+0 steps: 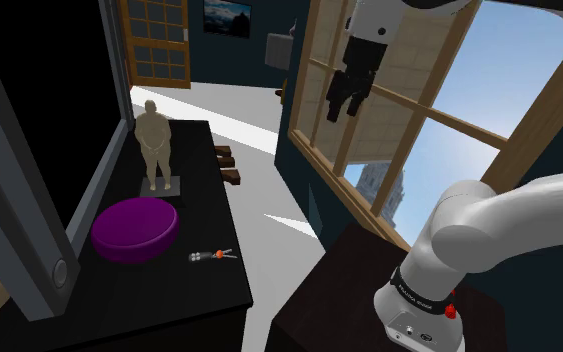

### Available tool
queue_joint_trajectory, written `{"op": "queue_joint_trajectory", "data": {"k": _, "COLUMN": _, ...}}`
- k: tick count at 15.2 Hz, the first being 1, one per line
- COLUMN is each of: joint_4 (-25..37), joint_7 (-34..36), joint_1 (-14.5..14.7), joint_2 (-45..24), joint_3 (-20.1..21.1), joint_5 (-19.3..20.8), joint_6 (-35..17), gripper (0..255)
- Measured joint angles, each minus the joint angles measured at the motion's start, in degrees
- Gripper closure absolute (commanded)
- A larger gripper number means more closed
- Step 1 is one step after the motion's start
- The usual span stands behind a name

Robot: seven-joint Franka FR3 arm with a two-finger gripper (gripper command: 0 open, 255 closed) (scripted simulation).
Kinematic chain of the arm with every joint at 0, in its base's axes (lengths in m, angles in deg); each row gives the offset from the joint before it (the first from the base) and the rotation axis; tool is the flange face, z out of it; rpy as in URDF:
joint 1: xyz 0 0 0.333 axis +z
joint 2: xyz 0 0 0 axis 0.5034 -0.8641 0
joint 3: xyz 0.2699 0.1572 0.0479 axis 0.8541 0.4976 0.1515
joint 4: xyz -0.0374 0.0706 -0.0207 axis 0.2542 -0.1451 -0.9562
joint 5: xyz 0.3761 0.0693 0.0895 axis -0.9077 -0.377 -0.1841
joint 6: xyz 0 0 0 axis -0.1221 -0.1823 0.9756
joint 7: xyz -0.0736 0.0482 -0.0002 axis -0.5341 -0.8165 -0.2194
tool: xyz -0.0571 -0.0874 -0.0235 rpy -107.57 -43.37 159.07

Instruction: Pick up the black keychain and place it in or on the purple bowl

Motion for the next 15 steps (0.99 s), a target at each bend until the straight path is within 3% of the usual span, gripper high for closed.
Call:
{"op": "queue_joint_trajectory", "data": {"k": 4, "joint_4": -2.17, "joint_7": -1.37, "joint_1": 1.00, "joint_2": -1.82, "joint_3": 0.36, "joint_5": -0.21, "joint_6": -3.97, "gripper": 0}}
{"op": "queue_joint_trajectory", "data": {"k": 15, "joint_4": -10.28, "joint_7": -7.65, "joint_1": 6.34, "joint_2": -15.11, "joint_3": 3.44, "joint_5": -1.54, "joint_6": -25.66, "gripper": 0}}
